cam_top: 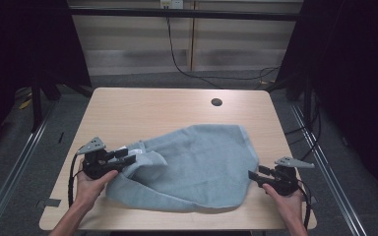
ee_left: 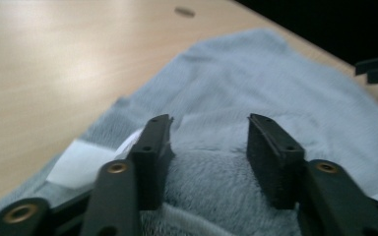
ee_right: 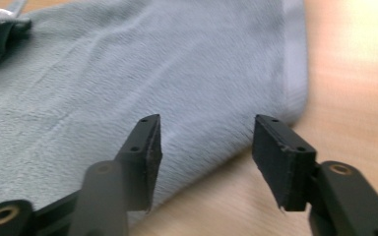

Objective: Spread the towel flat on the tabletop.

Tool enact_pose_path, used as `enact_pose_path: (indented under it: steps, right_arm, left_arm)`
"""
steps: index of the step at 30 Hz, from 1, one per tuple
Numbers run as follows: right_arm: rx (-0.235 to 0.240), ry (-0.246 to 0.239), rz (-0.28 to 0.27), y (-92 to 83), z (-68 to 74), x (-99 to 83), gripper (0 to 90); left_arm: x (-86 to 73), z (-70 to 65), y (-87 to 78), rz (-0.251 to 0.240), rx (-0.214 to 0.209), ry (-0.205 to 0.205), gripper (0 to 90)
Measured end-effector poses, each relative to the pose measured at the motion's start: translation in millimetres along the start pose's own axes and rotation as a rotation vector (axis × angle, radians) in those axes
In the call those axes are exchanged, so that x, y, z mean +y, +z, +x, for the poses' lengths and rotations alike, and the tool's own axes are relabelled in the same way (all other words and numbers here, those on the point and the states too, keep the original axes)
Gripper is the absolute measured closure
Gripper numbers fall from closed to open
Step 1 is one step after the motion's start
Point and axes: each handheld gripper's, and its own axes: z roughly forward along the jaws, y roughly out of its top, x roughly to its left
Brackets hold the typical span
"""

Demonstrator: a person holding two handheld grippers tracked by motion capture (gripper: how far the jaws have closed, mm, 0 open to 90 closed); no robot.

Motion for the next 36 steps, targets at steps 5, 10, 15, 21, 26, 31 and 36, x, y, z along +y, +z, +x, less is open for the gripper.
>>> enact_pose_path:
  steps: [5,10,15,21,26,31,36]
  right_arm:
    - [0.031,0.033,0.031,15.8,-7.7,-3.7,41.1]
    - [0.029,-0.042,0.038,28.5,4.5,6.6,82.6]
    - [0.019,-0.112,-0.001,35.7,19.0,34.4,87.0]
    - [0.083,-0.182,-0.051,51.7,50.3,84.8,82.8]
    - [0.142,-0.219,-0.006,86.4,74.8,105.4,80.5]
    - [0.201,-0.232,0.064,122.6,90.6,102.3,75.3]
    - [0.179,-0.222,0.061,121.3,83.3,99.3,69.5]
  left_arm:
    - [-24.5,9.8,13.4,0.099,-0.005,-0.007,66.1]
    - [-27.8,9.0,10.8,0.109,0.007,0.005,67.4]
    - [-30.9,8.6,7.1,0.117,0.020,0.012,67.4]
    - [-31.7,8.0,6.3,0.109,0.019,0.005,67.2]
    - [-31.8,8.2,5.8,0.107,0.016,0.006,67.2]
    - [-32.0,8.6,5.3,0.107,0.014,0.006,67.1]
    - [-32.7,9.5,4.5,0.103,0.009,0.003,66.7]
